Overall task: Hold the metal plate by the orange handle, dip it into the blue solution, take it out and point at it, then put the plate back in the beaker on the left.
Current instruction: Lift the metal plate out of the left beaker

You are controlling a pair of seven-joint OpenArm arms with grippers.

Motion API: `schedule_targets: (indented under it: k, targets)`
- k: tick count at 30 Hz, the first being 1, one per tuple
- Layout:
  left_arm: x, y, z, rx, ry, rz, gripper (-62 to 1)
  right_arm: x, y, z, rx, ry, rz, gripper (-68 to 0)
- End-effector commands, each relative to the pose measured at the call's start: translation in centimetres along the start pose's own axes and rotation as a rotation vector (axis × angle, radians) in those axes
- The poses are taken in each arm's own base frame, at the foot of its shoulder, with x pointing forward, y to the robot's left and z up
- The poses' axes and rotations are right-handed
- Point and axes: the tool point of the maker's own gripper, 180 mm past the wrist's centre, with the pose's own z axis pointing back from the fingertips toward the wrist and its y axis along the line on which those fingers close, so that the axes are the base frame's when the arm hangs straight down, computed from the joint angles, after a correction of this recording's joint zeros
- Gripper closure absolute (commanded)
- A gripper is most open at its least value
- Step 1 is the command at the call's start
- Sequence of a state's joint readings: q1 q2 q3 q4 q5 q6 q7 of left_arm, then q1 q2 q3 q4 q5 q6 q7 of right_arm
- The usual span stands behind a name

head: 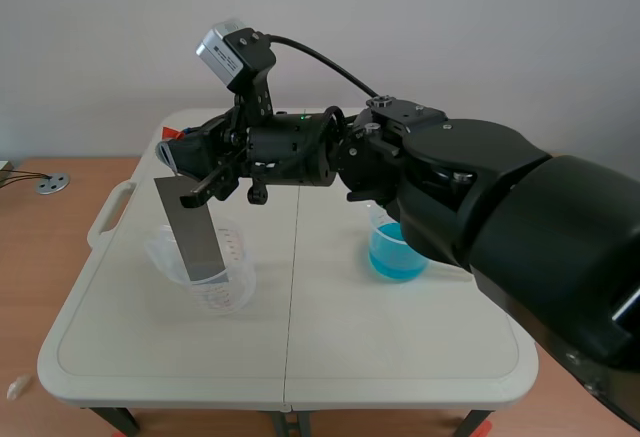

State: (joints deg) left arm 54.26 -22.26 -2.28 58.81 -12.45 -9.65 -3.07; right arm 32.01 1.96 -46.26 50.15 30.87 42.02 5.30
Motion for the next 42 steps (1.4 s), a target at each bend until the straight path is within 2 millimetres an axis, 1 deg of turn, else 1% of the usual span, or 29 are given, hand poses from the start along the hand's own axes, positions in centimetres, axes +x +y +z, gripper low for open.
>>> schedule_targets:
  k: [1, 14, 19, 26, 31, 35, 38, 42]
  targets:
    - [0.3, 0.1, 0.1, -0.002, -0.011, 0.000, -2.6, 2.7, 0.4, 0.0, 0.028, -0.060, 0.047, -1.3]
    - [1.1, 0.2, 0.0, -0.003, -0.035, 0.019, -2.6, 5.5, 2.2, 1.9, 0.067, -0.100, 0.163, -1.3]
    - [2.0, 0.6, 0.0, -0.005, -0.043, -0.005, -2.6, 6.9, 2.8, 2.8, 0.082, -0.117, 0.222, -1.4]
    - [4.9, 1.7, 0.3, 0.005, -0.078, -0.047, -2.6, 9.2, 4.0, 4.5, 0.108, -0.152, 0.285, -1.4]
    - [8.0, 4.0, 1.1, 0.056, -0.116, -0.029, -2.6, 10.9, 4.5, 6.1, 0.110, -0.173, 0.331, -1.5]
    - [10.5, 5.9, 2.0, 0.097, -0.152, -0.042, -2.6, 12.5, 4.2, 7.7, 0.093, -0.200, 0.347, -1.5]
    - [12.3, 6.7, 2.6, 0.117, -0.191, -0.067, -2.6, 13.5, 3.7, 9.0, 0.075, -0.215, 0.354, -1.5]
    - [14.0, 7.6, 3.3, 0.138, -0.230, -0.089, -2.6, 14.7, 2.7, 11.0, 0.037, -0.231, 0.355, -1.5]
